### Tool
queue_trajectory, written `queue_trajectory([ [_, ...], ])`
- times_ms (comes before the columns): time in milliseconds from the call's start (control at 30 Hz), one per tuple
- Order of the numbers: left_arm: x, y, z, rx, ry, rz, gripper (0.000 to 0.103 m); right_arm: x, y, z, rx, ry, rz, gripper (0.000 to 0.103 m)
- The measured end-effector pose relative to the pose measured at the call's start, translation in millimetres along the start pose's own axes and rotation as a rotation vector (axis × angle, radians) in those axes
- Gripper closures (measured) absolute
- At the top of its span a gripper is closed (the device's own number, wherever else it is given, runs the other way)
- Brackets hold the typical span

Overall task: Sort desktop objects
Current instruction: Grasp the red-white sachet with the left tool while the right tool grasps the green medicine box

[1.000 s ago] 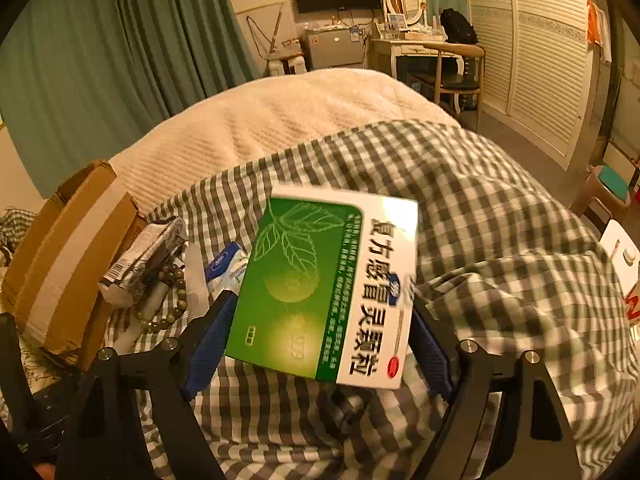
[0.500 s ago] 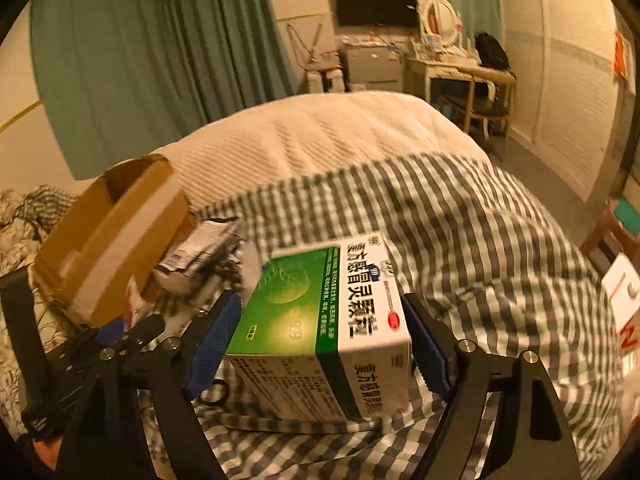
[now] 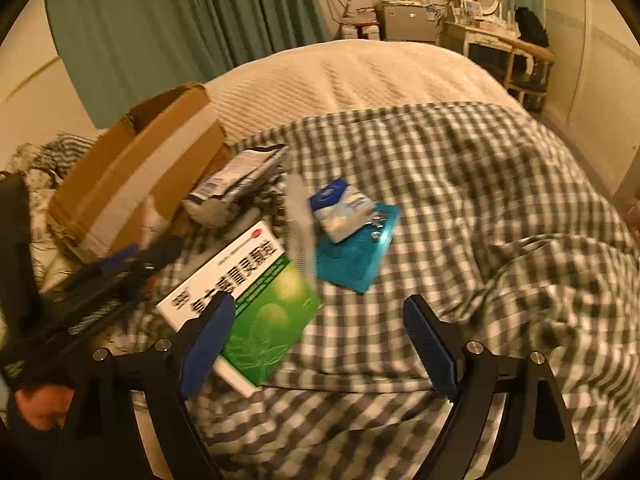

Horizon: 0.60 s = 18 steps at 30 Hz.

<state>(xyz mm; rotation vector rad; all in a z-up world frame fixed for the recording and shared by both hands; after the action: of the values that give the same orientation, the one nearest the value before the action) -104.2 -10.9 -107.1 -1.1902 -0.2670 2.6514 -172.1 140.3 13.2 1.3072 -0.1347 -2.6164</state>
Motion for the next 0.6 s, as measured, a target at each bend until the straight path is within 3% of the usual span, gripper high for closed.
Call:
queue_trajectory([
  [300, 16, 4, -6, 0.007, 0.049, 0.032, 0.055, 7, 9, -4, 0.062, 0.053, 0.105, 0.016],
  [467, 16, -2, -8, 0.037, 0.047, 0.039, 0.055, 19, -12, -5, 0.256, 0.114, 0.210, 0.016],
  [600, 17, -1, -9, 0.044, 0.050, 0.046, 0.055, 40, -14, -3, 0.406, 0.193, 0.352, 0.016],
])
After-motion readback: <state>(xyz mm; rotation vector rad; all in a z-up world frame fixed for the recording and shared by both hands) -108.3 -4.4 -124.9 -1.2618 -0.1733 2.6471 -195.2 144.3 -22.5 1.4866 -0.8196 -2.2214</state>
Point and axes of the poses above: each gripper's, at about its wrist camera, not at the fingertips, and x roughly the way its jaws point, y to its left, z to its top, the point moved 2 cm from there along x, roughly the way its jaws point
